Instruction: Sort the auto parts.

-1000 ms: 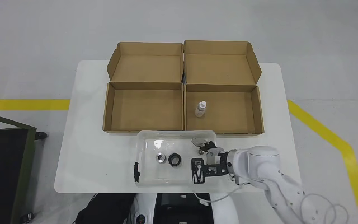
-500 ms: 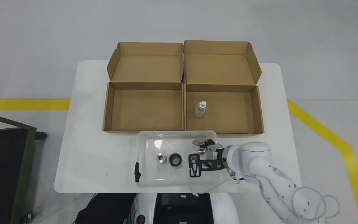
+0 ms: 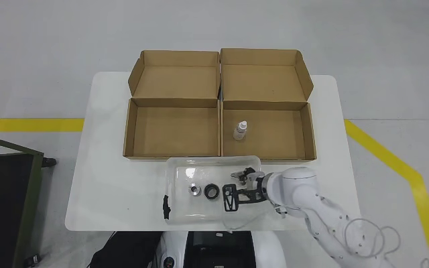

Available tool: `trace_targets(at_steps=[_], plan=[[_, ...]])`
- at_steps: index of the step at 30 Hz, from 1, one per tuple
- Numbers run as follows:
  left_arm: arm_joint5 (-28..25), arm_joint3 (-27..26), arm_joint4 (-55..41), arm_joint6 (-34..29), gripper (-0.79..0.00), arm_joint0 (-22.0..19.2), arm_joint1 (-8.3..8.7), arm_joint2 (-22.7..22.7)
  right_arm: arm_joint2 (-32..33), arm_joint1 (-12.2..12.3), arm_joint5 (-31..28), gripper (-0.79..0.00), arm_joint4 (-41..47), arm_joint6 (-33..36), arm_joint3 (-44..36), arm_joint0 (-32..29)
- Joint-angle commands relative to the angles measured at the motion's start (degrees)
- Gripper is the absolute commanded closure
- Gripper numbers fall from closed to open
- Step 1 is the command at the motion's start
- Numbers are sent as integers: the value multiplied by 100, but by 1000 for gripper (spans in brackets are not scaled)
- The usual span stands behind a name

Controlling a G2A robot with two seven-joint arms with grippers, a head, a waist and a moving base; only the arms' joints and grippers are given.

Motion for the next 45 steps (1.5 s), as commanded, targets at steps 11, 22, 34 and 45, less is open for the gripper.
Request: trace_targets(at_steps=[11,22,34,45], plan=[[0,0,0,0,-785,0,0,0,-310,11,102,0,-47,181,78,182],[0,0,0,0,-785,0,0,0,-357,46,117,-28,136,195,-400,257],[0,0,0,0,-785,0,0,0,-325,176,69,-363,221,147,-1178,175],[0,0,0,0,-785,0,0,0,-79,295,344,-785,1072,422,-1080,121]])
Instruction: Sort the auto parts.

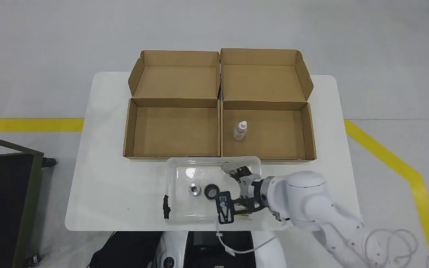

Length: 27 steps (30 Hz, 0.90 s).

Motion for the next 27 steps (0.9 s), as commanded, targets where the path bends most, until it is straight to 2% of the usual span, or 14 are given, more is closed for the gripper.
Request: trace_targets(at_steps=[1,6,23,25,27], plan=[[0,0,0,0,-785,0,0,0,0,29,99,-785,154,99,9,-5],[0,0,0,0,-785,0,0,0,56,107,291,-785,689,291,-12,23],[0,0,0,0,-785,0,0,0,56,107,291,-785,689,291,-12,23],[0,0,0,0,-785,0,0,0,30,111,296,-785,911,164,38,-48],[0,0,0,0,-785,0,0,0,-13,133,349,-785,994,349,40,18]])
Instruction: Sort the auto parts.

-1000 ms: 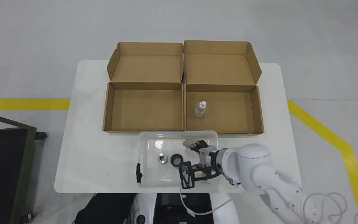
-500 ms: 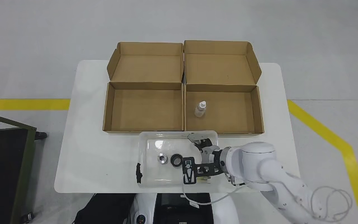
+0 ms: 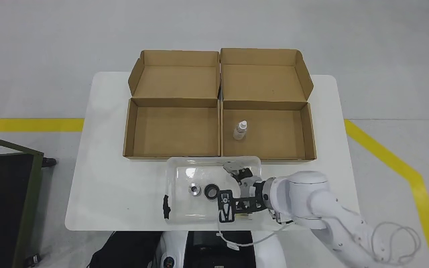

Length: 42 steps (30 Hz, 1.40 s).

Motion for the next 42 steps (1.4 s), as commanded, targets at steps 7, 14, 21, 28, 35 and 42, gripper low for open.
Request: trace_targets(at_steps=[7,14,21,28,35,42], plan=[[0,0,0,0,-785,0,0,0,-591,129,892,-785,587,981,-56,446],[0,0,0,0,-785,0,0,0,-1317,298,1978,-785,1413,2067,-251,1321],[0,0,0,0,-785,0,0,0,-1544,446,2339,-785,2338,2428,-69,2040],[0,0,0,0,-785,0,0,0,-1824,540,2267,-785,2627,2356,223,2323],[0,0,0,0,-785,0,0,0,-2002,590,2253,-767,2617,2342,337,2310],[0,0,0,0,-785,0,0,0,-2062,585,2205,-693,2611,2294,602,2294]])
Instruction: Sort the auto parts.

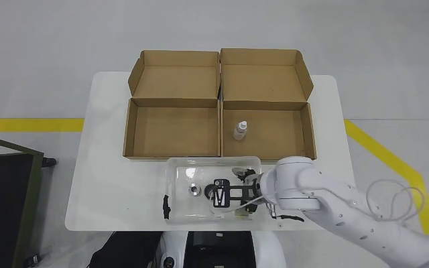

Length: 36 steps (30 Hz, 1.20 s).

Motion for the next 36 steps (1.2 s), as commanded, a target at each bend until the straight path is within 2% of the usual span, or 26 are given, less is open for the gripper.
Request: trace_targets(at_steps=[1,7,19,36], plan=[[0,0,0,0,-785,0,0,0,-32,-12,3,-686,1,4,98,8],[0,0,0,0,-785,0,0,0,-260,-85,21,-659,111,22,348,120],[0,0,0,0,-785,0,0,0,-830,-295,81,-653,264,82,886,529],[0,0,0,0,-785,0,0,0,-934,-432,202,-696,70,-45,1160,421]])
